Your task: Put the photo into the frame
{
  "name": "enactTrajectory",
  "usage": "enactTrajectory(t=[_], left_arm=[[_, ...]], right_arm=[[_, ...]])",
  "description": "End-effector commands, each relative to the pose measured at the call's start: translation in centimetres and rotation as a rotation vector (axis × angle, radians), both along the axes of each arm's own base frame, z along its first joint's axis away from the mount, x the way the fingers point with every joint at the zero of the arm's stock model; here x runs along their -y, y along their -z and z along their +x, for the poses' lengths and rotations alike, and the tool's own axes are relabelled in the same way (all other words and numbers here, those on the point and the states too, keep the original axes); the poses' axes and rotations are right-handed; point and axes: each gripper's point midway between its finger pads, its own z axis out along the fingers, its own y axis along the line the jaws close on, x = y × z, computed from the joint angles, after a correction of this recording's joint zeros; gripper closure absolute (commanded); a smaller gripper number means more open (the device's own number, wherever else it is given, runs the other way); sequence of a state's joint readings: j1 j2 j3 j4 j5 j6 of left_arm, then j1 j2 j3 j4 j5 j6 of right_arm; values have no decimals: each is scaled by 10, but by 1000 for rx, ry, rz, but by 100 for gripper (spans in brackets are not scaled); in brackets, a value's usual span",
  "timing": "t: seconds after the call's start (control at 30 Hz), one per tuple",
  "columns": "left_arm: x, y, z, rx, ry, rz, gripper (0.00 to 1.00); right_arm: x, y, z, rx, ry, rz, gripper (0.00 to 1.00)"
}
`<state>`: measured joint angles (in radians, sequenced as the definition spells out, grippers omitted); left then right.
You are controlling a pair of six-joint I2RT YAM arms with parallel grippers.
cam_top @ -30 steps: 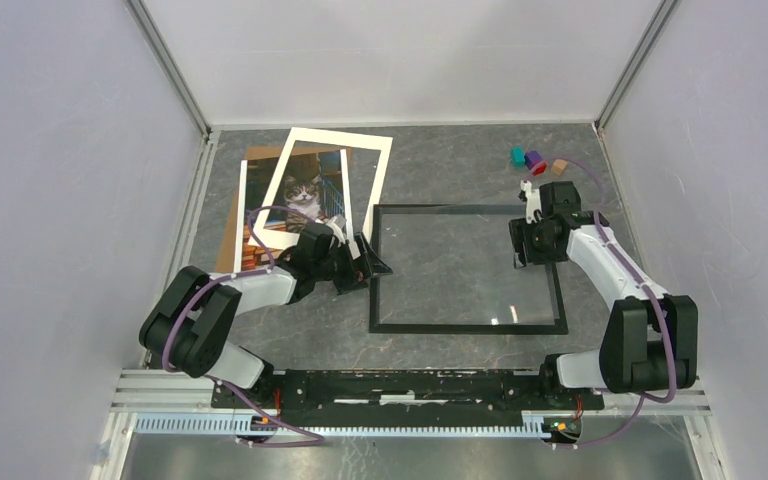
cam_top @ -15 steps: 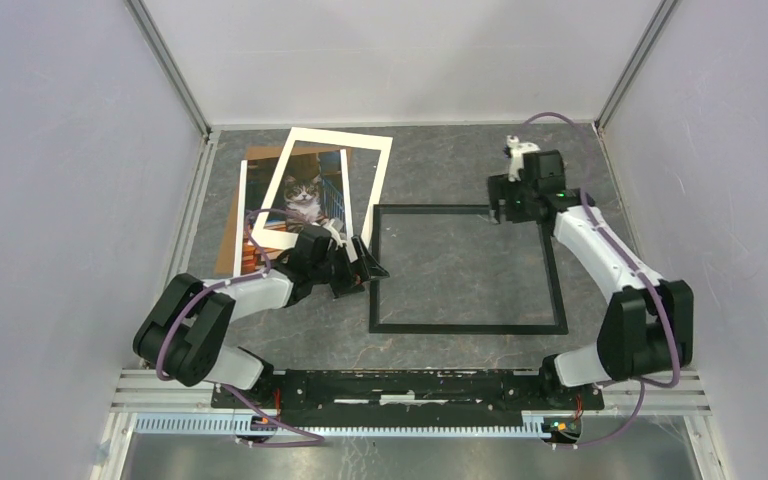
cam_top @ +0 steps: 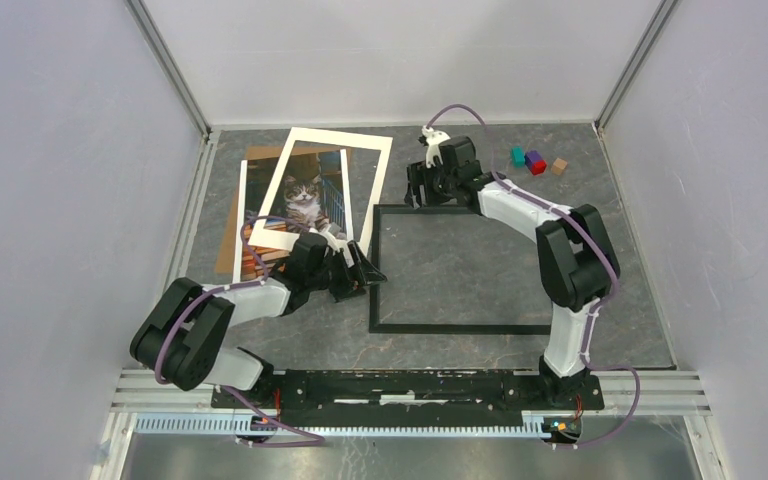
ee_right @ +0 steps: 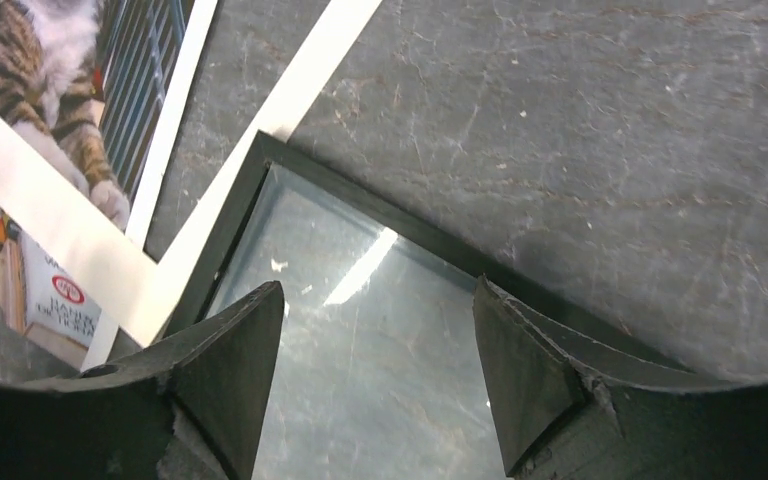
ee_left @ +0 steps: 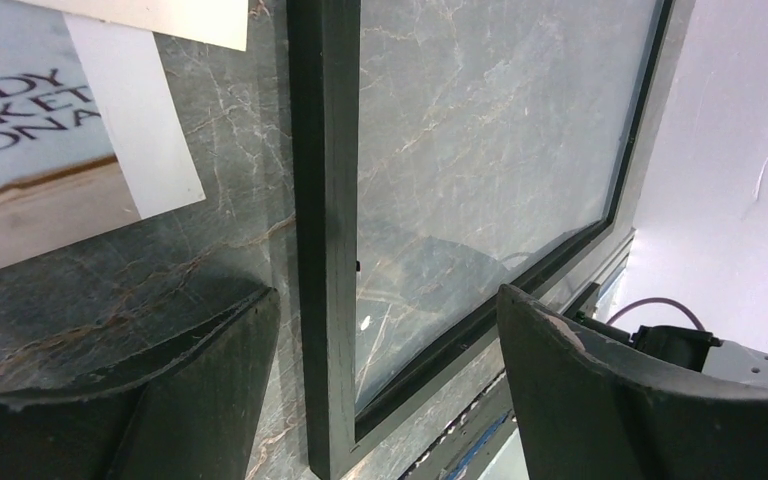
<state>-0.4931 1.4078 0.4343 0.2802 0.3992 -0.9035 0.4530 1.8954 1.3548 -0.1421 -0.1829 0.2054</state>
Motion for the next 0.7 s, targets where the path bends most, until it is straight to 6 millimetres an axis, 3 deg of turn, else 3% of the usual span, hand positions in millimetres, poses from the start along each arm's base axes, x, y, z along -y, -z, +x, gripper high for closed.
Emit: enactTrajectory(t=[0.0, 0.27, 0.67], left_arm=[[-3, 13, -11, -59, -10, 3, 14], [-1, 16, -10, -64, -8, -9, 14], [1, 19, -11, -75, -8, -23, 16]], right_arm=[[-19, -5, 23, 28, 30, 51, 26], [-13, 21, 24, -16, 71, 20, 30], [-15, 43, 21, -55, 64, 24, 37]])
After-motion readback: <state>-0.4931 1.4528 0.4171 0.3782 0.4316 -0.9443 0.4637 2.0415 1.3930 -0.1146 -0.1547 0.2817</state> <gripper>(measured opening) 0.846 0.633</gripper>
